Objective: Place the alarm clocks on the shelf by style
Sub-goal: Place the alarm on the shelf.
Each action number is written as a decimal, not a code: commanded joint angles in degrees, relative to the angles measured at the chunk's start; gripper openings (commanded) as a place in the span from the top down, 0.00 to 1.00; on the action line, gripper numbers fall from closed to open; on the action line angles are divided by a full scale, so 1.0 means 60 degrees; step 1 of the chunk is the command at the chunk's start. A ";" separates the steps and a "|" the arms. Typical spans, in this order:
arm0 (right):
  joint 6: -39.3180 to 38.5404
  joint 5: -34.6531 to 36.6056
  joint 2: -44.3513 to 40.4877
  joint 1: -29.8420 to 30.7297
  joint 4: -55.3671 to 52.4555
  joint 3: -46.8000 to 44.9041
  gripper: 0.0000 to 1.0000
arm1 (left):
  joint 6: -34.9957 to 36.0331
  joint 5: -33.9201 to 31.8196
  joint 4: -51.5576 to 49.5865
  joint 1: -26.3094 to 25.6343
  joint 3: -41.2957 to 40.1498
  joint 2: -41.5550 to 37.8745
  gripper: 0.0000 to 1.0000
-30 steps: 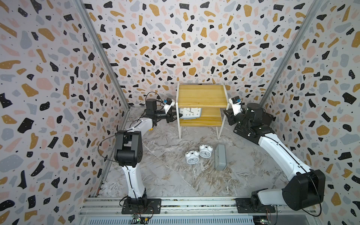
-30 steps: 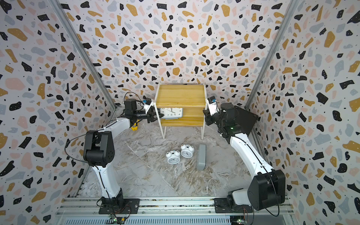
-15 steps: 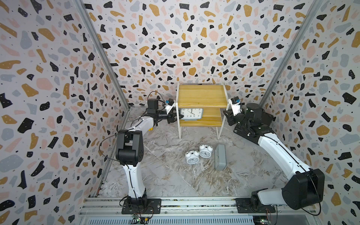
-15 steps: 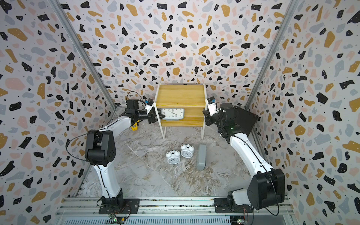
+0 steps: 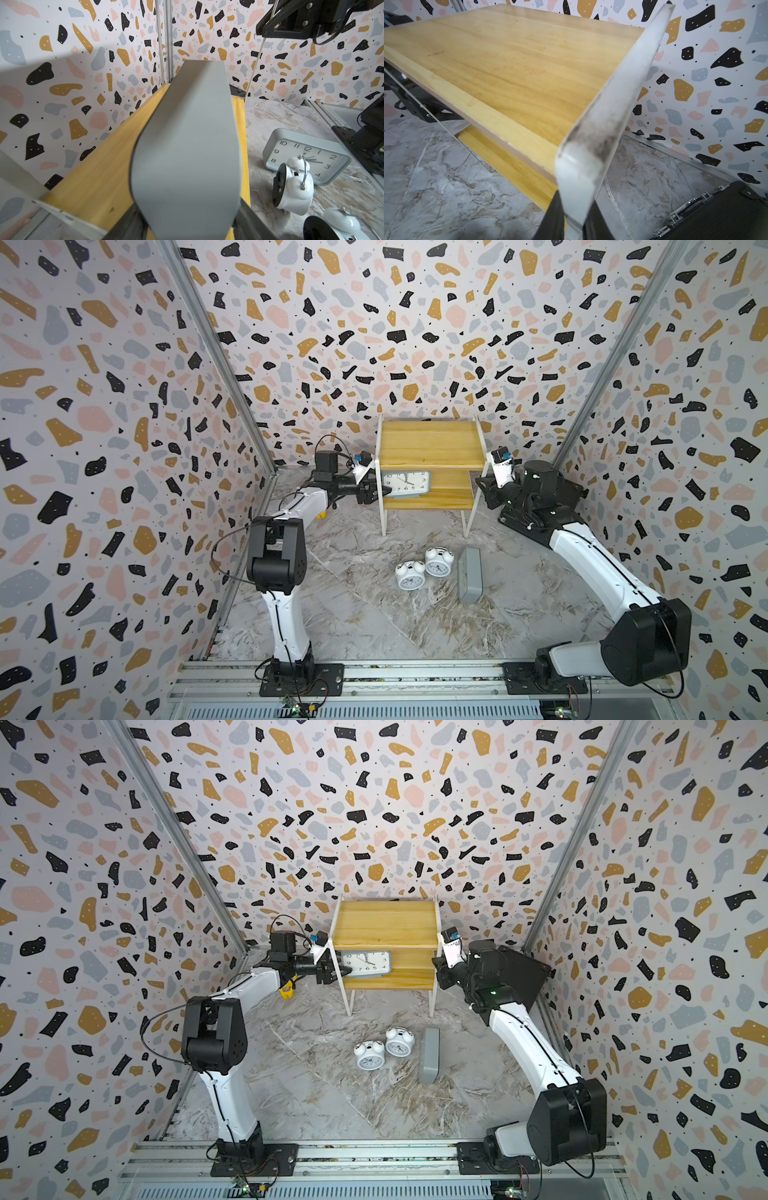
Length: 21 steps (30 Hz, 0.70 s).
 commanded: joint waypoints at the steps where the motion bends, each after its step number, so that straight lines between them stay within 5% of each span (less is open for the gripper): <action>1: -0.0077 -0.0140 -0.0042 0.0052 -0.0151 0.0429 0.79 | 0.0356 -0.0197 -0.0133 -0.0044 0.0153 -0.0070 0.34; 21: -0.0114 -0.0119 -0.0132 0.0044 -0.0252 0.0424 0.78 | -0.0186 -0.0915 0.0035 -0.0029 0.0120 -0.0277 0.38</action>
